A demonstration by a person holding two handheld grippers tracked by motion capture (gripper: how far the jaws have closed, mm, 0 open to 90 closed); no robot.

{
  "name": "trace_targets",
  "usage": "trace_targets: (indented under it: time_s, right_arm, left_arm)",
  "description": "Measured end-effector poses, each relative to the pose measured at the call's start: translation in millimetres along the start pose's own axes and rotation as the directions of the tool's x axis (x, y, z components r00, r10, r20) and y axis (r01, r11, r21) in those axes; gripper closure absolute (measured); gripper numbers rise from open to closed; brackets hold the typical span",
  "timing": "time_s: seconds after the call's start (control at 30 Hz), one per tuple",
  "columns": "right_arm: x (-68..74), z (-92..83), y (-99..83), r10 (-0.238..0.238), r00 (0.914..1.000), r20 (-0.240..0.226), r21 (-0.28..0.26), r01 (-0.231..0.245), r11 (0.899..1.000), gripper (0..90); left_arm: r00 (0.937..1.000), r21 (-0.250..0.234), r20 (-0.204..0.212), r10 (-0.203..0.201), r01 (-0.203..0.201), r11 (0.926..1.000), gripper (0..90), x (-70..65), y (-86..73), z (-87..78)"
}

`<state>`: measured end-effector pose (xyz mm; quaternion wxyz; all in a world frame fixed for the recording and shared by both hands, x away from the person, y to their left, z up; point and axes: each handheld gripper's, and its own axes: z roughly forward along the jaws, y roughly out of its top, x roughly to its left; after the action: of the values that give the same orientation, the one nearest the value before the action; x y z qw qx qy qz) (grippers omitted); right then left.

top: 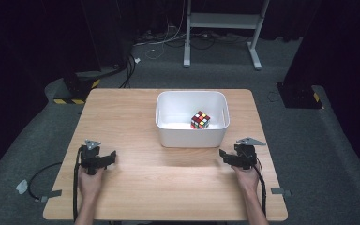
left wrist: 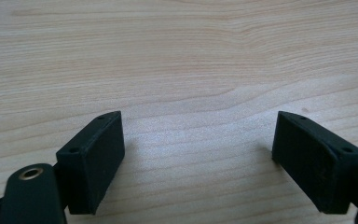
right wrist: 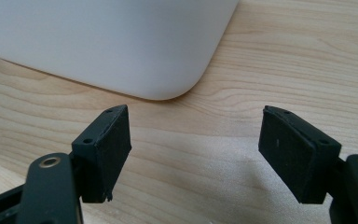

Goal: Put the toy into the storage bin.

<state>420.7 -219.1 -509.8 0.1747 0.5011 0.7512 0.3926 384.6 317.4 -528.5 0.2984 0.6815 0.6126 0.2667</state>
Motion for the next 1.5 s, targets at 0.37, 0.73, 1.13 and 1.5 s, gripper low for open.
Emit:
trace_targets:
  time_s: [0.37,0.73,1.13,1.5]
  right_arm:
    - [-0.9,6.5,-2.1,-0.017,0.9985,0.052,0.044,0.014,0.999,25.2]
    - [-4.4,10.7,-3.3,-0.018,0.9965,0.082,0.055,0.014,0.998,25.3]
    - [-5.3,14.5,-4.2,-0.039,0.9920,0.120,0.065,0.032,0.997,25.9]
    - [-1.1,17.1,-4.5,-0.035,0.9812,0.190,0.079,0.020,0.997,18.3]
  left_arm:
    - [1.0000,0.000,0.000,0.000,0.000,1.0000,17.0,-0.1,0.0,0.0]
    - [1.0000,0.000,0.000,0.000,0.000,1.0000,17.0,-0.1,0.0,0.0]
    - [1.0000,0.000,0.000,0.000,0.000,1.0000,17.0,-0.1,0.0,0.0]
    - [1.0000,0.000,-0.001,0.001,-0.001,1.0000,17.1,0.0,-0.2,-0.1]
